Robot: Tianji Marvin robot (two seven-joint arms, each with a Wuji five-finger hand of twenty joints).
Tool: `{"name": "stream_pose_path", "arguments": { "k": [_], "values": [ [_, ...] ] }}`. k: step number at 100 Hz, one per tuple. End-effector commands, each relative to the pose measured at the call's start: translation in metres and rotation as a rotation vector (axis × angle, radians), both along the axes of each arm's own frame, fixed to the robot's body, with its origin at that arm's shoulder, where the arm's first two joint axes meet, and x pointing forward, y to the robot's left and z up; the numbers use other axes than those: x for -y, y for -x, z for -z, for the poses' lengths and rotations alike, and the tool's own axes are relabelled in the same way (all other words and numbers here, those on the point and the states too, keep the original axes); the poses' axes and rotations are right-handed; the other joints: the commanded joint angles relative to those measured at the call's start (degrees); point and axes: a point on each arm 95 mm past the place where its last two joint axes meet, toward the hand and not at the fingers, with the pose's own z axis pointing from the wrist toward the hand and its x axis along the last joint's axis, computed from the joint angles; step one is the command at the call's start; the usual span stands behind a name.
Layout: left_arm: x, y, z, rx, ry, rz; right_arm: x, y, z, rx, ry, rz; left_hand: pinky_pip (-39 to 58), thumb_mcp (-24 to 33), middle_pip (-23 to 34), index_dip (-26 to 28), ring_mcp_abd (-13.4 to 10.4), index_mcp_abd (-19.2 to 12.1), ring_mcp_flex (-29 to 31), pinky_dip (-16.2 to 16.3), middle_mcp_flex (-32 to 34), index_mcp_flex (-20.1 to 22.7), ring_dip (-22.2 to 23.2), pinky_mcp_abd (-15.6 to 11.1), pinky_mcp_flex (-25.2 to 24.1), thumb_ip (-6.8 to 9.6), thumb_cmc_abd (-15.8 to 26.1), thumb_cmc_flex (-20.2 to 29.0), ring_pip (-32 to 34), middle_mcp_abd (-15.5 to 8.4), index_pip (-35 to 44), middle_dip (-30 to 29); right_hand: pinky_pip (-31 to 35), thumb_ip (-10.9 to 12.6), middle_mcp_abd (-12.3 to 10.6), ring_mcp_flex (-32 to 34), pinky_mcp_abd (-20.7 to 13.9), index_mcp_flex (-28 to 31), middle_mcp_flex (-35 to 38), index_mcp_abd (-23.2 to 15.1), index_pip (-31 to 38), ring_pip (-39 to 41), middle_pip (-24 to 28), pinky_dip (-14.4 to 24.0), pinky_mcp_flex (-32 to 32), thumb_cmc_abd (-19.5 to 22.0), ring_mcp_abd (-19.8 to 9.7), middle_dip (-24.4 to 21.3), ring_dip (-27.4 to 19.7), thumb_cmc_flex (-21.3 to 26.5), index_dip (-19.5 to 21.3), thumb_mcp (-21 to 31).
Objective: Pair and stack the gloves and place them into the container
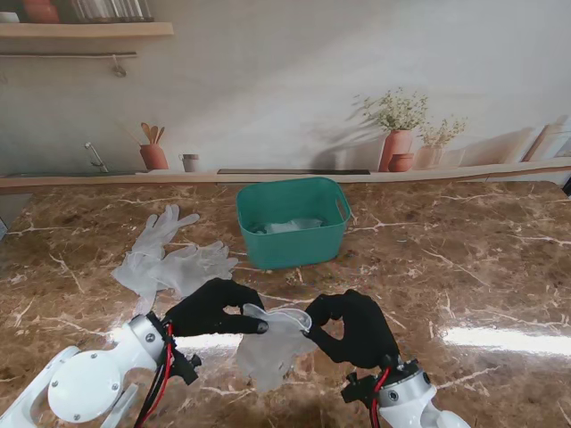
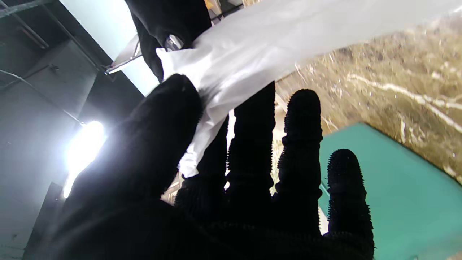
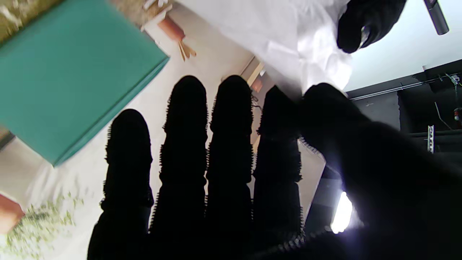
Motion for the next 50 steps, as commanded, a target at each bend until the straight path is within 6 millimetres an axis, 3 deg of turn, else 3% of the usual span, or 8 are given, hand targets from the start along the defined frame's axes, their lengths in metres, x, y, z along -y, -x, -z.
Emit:
{"name": "stream_pose_path", "arguments": {
  "k": [1,25,50],
  "values": [
    [-0.002,0.005,0.005,-0.022,-0.026,0.015,0.001,0.01,0.005,-0.047,0.008,-0.016,1.8,-0.6,1.1,1.1,-0.4,0.8,2.4,-0.2,4.2,0.3,-0.5,-0.9,-0.2,-1.61,2.1,1.8,1.8,-0.8,-0.2,-0.9,2.5,0.0,0.3,1.8,0.4,1.5,1.8,-1.2,2.3,0.5,-0.6,1.8,0.7,-0.9,-0.2,0.6,0.8,0.0,-1.0,3.3],
    [-0.008,-0.002,0.026,-0.133,-0.077,0.041,0.001,0.011,0.015,-0.23,-0.007,-0.034,1.3,-2.1,1.6,3.3,-0.1,2.1,2.0,-1.1,3.9,-1.3,-0.7,-1.2,-0.7,-1.54,4.3,2.8,1.6,-0.4,-0.4,-1.9,4.3,0.3,1.1,2.9,0.9,1.4,2.5,-0.3,2.7,0.5,-1.0,1.9,1.7,-1.0,0.5,0.2,0.8,0.4,-2.1,3.1],
    [-0.006,-0.024,0.053,-0.188,-0.13,0.001,-0.002,-0.018,0.04,-0.376,0.014,0.021,1.2,-2.9,1.6,3.5,0.1,1.0,0.6,-1.3,2.4,-1.7,-0.7,-0.8,-1.4,-0.93,4.7,3.3,1.2,-0.1,-1.0,-2.1,4.3,0.2,1.3,1.6,0.6,0.8,1.9,0.1,3.0,0.4,-1.2,1.4,0.2,-0.5,0.6,0.3,0.9,1.1,-2.6,2.2]
  ]
}}
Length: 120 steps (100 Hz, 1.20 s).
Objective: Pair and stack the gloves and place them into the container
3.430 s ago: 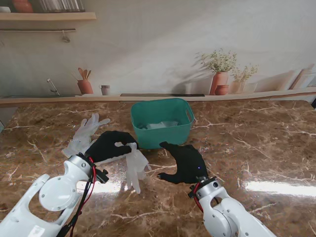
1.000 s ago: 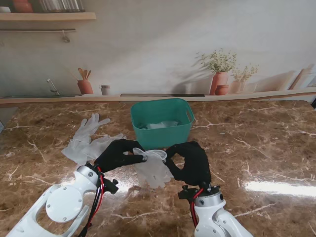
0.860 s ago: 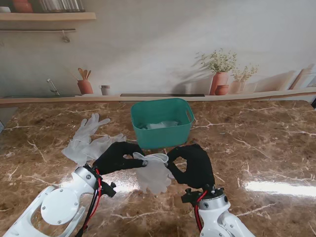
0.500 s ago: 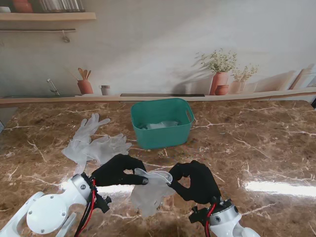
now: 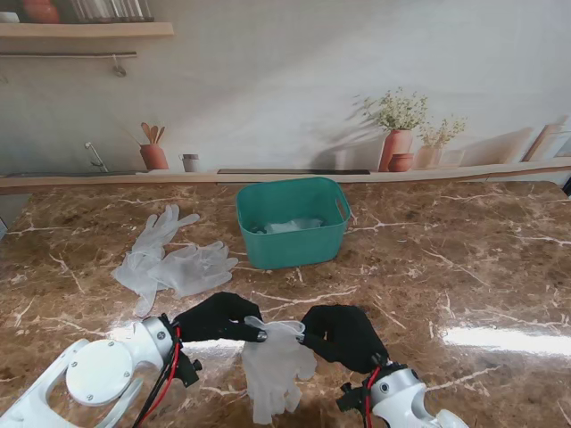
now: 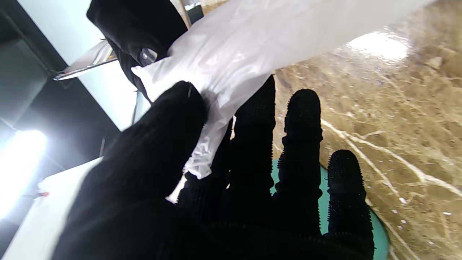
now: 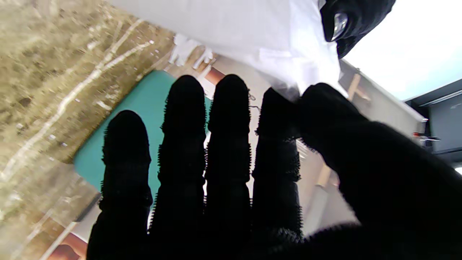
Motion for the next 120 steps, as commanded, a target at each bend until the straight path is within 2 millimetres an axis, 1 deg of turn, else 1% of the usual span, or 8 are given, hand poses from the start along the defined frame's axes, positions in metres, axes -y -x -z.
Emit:
{"name": "stream_pose_path", "arguments": {
  "k": [1,31,54,77,110,113,115,120],
  "values": [
    [-0.001,-0.007,0.01,-0.017,-0.023,-0.018,0.002,-0.011,0.014,-0.048,0.026,0.009,1.2,-1.5,1.6,0.8,0.1,-1.3,0.6,-0.6,2.4,-0.8,-0.4,-0.8,-1.0,-0.9,1.8,1.4,1.2,-0.1,-0.9,-0.6,2.1,0.2,0.2,1.3,-0.4,0.7,1.3,-0.8,1.8,0.3,-0.4,0.7,-0.8,-0.1,-0.1,0.3,0.9,0.9,-0.6,1.9],
    [0.016,-0.043,0.027,0.155,-0.177,-0.132,-0.001,-0.061,0.037,-0.057,0.103,0.07,3.9,-1.0,2.8,1.5,0.5,-2.9,0.7,1.0,1.9,-0.6,0.3,-0.6,0.0,-0.42,1.3,1.0,1.9,-0.2,-0.9,0.2,2.7,-0.3,0.2,0.2,-0.7,0.6,0.7,-0.7,2.1,1.6,0.1,0.6,-1.5,0.0,-0.3,0.9,1.4,0.6,-0.9,2.0],
    [0.03,-0.067,0.038,0.291,-0.298,-0.174,-0.003,-0.09,0.048,-0.037,0.196,0.116,5.2,0.0,2.9,1.7,0.2,-4.0,0.4,1.8,1.6,-0.6,0.4,-0.3,0.3,-0.63,1.4,-0.1,1.9,-0.8,-1.1,0.5,3.0,-0.5,0.2,-0.1,-1.0,0.4,0.5,-1.0,2.1,2.2,0.4,0.5,-1.6,0.4,-0.5,1.1,1.4,0.4,-0.7,2.0],
    [0.039,-0.084,0.055,0.333,-0.391,-0.174,-0.005,-0.105,0.063,-0.017,0.313,0.171,5.5,0.6,2.8,1.5,0.4,-4.3,0.6,2.0,1.7,-0.7,0.6,-0.4,0.6,-0.8,1.0,-0.8,2.1,-1.2,-1.1,0.7,3.3,-0.5,0.1,-0.3,-1.1,0.0,0.1,-0.9,2.0,2.9,1.2,0.4,-1.7,0.8,-0.5,1.3,1.5,0.2,-0.5,1.6],
    [0.048,-0.096,0.068,0.354,-0.48,-0.201,-0.006,-0.122,0.076,0.008,0.433,0.208,6.0,1.9,2.9,1.0,0.6,-4.2,0.4,2.1,1.8,-0.7,0.7,-0.5,0.8,-1.04,0.6,-1.5,2.5,-1.3,-0.8,0.9,3.3,-0.2,0.1,-0.7,-1.3,-0.5,-0.5,-0.8,1.8,3.4,2.0,0.2,-1.8,1.4,-0.6,1.2,1.4,0.3,-0.5,0.7],
    [0.049,-0.097,0.069,0.354,-0.485,-0.203,-0.006,-0.123,0.077,0.009,0.441,0.209,6.0,2.0,2.6,0.7,0.6,-4.2,-0.1,2.1,1.2,-0.9,0.6,-0.6,0.7,-1.09,0.6,-1.7,2.3,-1.4,-1.1,0.8,3.3,-0.2,0.0,-0.7,-1.3,-0.5,-0.6,-0.8,1.8,3.4,2.0,0.2,-1.8,1.5,-0.7,1.1,1.3,0.3,-0.5,0.7],
    [0.049,-0.097,0.069,0.355,-0.49,-0.205,-0.006,-0.124,0.077,0.009,0.447,0.21,6.0,2.5,2.1,0.1,-0.4,-4.0,-0.3,1.9,0.6,-1.0,0.2,-0.6,0.7,-1.24,0.5,-2.0,1.8,-1.4,-1.6,0.6,3.3,-0.2,0.0,-0.8,-1.4,-0.6,-0.7,-0.8,1.7,3.4,2.0,0.1,-1.8,1.5,-0.7,1.1,1.3,0.3,-0.5,0.6],
    [0.05,-0.097,0.07,0.354,-0.504,-0.211,-0.006,-0.126,0.079,0.009,0.463,0.214,5.4,3.8,-1.3,-0.3,-0.7,-2.8,-2.7,1.2,-2.4,-3.1,-1.4,-1.0,0.1,-1.66,-0.1,-2.8,-1.2,-1.2,-5.9,0.9,3.1,-0.2,-0.1,-0.9,-1.5,-1.0,-0.8,-0.8,1.4,3.3,2.1,0.0,-1.9,1.6,-0.8,1.0,1.3,0.3,-0.7,0.4]
  ]
}}
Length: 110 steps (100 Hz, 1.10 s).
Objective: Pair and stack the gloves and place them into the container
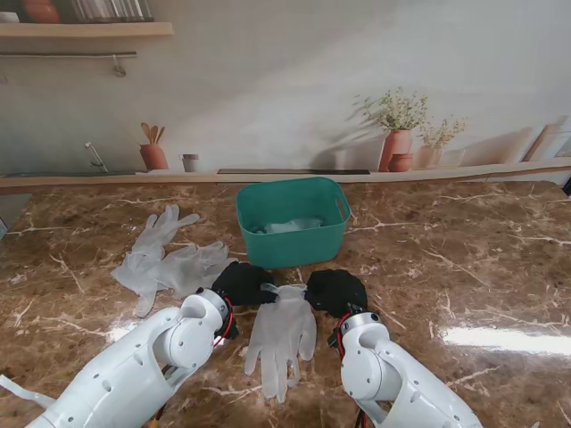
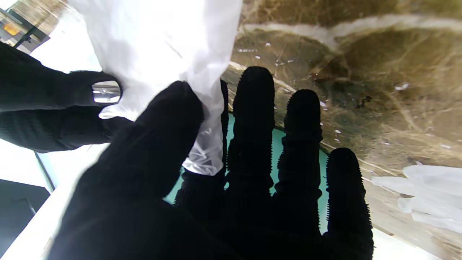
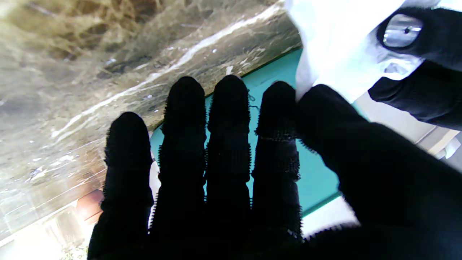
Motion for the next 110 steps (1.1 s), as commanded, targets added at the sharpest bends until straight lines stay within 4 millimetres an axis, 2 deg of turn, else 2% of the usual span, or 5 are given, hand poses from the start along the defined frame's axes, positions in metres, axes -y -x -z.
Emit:
{"name": "stream_pose_path", "arguments": {
  "k": [1,19,39,97,110],
  "values": [
    [0.004,0.0,0.001,-0.002,-0.013,-0.01,0.0,-0.002,0.004,-0.021,0.019,0.01,1.5,3.1,-3.8,-0.6,-0.8,-0.4,-3.3,0.0,-3.3,-3.8,-2.0,-1.2,-1.0,-1.06,-0.2,-1.9,-2.8,-1.1,-5.5,0.9,2.3,-0.1,-0.4,-0.9,-0.9,-0.9,-0.6,-1.3,1.1,1.0,1.4,0.0,-0.8,0.8,-0.8,0.3,0.5,0.2,-0.3,0.3],
    [-0.001,0.003,0.0,-0.003,-0.038,0.004,0.005,-0.004,0.007,-0.005,0.054,0.027,-4.6,12.9,-7.5,3.4,-1.9,2.3,-15.4,-4.2,-24.5,-12.6,-7.0,-5.1,-5.0,2.3,1.5,-11.8,-10.8,0.0,-24.1,-4.5,-1.7,0.8,-0.3,-3.0,-1.7,-8.6,-3.4,2.8,-5.6,-4.6,-0.9,-3.3,-2.3,3.4,-0.6,-7.7,-3.2,-1.7,-15.6,-5.5],
    [-0.012,0.008,-0.007,0.007,-0.032,-0.001,0.014,-0.004,0.002,0.018,0.08,0.05,-10.0,10.6,-9.0,3.1,-3.1,2.3,-22.9,-7.4,-35.6,-15.9,-10.1,-8.2,-7.6,2.28,2.6,-13.4,-15.0,0.3,-26.5,-5.7,-12.0,7.5,-0.2,-9.8,-3.4,-15.6,-15.0,8.9,-31.4,-18.4,-10.8,-8.3,-7.8,6.7,-0.6,-17.3,-10.4,-6.7,-11.2,-10.0],
    [-0.094,0.0,-0.054,0.063,-0.221,0.063,0.044,0.011,-0.03,0.114,0.095,0.113,-14.4,5.9,-8.1,9.9,-4.3,-2.1,-25.9,-9.7,-36.7,-14.6,-11.0,-6.7,-9.7,-0.84,0.6,-11.3,-16.4,-1.3,-13.8,-4.6,-21.3,8.3,0.7,-13.5,-4.7,-18.9,-20.2,8.3,-33.7,-31.1,-18.8,-14.8,-10.2,7.4,-0.3,-27.1,-17.9,-8.2,-13.6,-15.1],
    [-0.122,-0.003,-0.062,0.03,-0.293,0.07,0.046,0.008,-0.029,0.104,0.097,0.132,-19.0,9.5,-9.2,8.6,-4.6,-1.4,-28.1,-9.4,-39.4,-17.0,-10.6,-6.6,-9.8,2.28,-0.2,-14.1,-17.6,-1.8,-16.4,-3.6,-21.4,8.3,0.8,-13.8,-4.8,-18.8,-20.5,8.4,-33.6,-31.3,-18.9,-14.9,-10.4,7.4,-0.3,-27.2,-17.9,-8.1,-13.7,-15.1]
  ]
}}
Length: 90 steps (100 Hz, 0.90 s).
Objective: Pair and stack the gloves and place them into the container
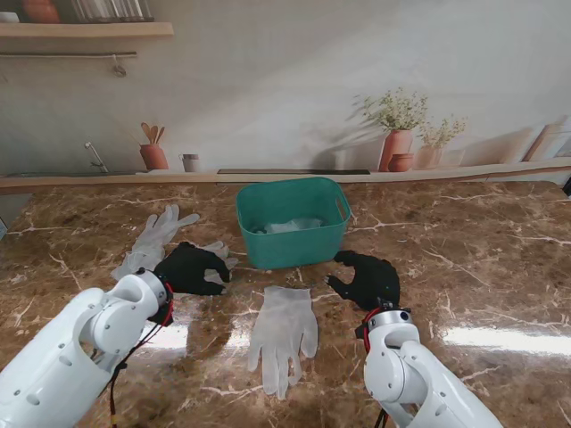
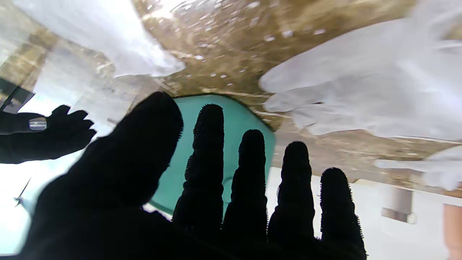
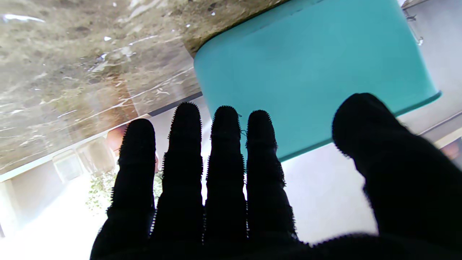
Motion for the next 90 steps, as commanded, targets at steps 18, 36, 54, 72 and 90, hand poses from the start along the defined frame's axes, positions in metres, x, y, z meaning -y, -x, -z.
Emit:
{"name": "stream_pose_path", "arguments": {
  "k": [18,36,54,72,90],
  "values": [
    [-0.062,-0.009,-0.02,-0.067,-0.157,0.011,0.006,-0.003,0.002,-0.013,0.014,0.027,-15.1,1.2,-2.8,-5.9,-3.6,-2.0,-7.8,-0.4,-9.2,-7.9,-0.9,-1.8,-1.5,1.63,-2.9,-2.8,-5.1,-2.0,-13.1,-1.1,-1.0,2.0,0.1,-1.3,-1.1,-1.6,-1.4,-0.5,-0.8,-1.1,-1.3,-1.4,-0.8,0.5,-0.3,-1.1,-0.8,-1.5,-0.6,-1.0],
    [-0.094,-0.015,-0.036,-0.122,-0.242,0.025,0.013,-0.005,-0.002,0.0,0.031,0.045,-25.9,1.5,-3.9,-9.2,-5.1,-2.5,-13.4,5.1,-15.6,-13.6,-2.1,-4.1,-2.3,1.68,-3.4,-2.9,-7.5,-1.5,-19.3,-3.3,-1.1,2.0,0.1,-1.4,-1.1,-1.5,-1.5,-0.5,-0.7,-1.2,-1.3,-1.5,-0.9,0.4,-0.3,-1.2,-0.8,-1.4,-0.7,-1.1],
    [-0.114,-0.022,-0.037,-0.154,-0.329,0.007,0.022,-0.008,-0.004,0.009,0.056,0.045,-28.5,3.5,-3.8,-11.4,-5.5,-2.8,-14.8,8.7,-18.2,-17.1,-1.9,-4.6,-2.6,1.41,-5.8,-4.2,-8.0,-2.1,-23.2,-3.5,-1.3,1.9,0.1,-1.7,-1.1,-1.4,-1.8,-0.7,-0.7,-1.4,-1.5,-1.6,-1.1,0.2,-0.3,-1.3,-0.9,-1.4,-0.8,-1.3],
    [-0.124,-0.027,-0.034,-0.219,-0.384,0.023,0.03,-0.01,-0.005,-0.004,0.074,0.036,-32.6,3.2,-4.5,-11.2,-6.0,-5.2,-16.8,5.5,-20.6,-17.4,-2.2,-5.0,-1.4,1.53,-5.8,-1.4,-8.8,-4.4,-22.5,-4.0,-1.8,1.9,0.0,-2.3,-1.0,-1.4,-2.4,-1.0,-0.8,-1.9,-2.0,-1.8,-1.6,0.0,-0.3,-1.5,-1.0,-1.4,-0.9,-1.6],
    [-0.125,-0.033,-0.023,-0.261,-0.4,0.044,0.033,-0.01,-0.005,-0.005,0.077,0.041,-33.1,4.7,-4.4,-9.1,-6.4,-6.5,-17.0,3.9,-21.2,-16.5,-2.1,-5.2,-1.2,1.62,-7.4,-1.5,-8.9,-4.6,-18.5,-3.9,-1.9,1.9,0.0,-2.1,-0.8,-1.3,-2.3,-1.0,-0.8,-2.0,-2.1,-1.7,-1.5,0.0,-0.4,-1.5,-1.0,-1.3,-1.0,-1.6]
  ]
}}
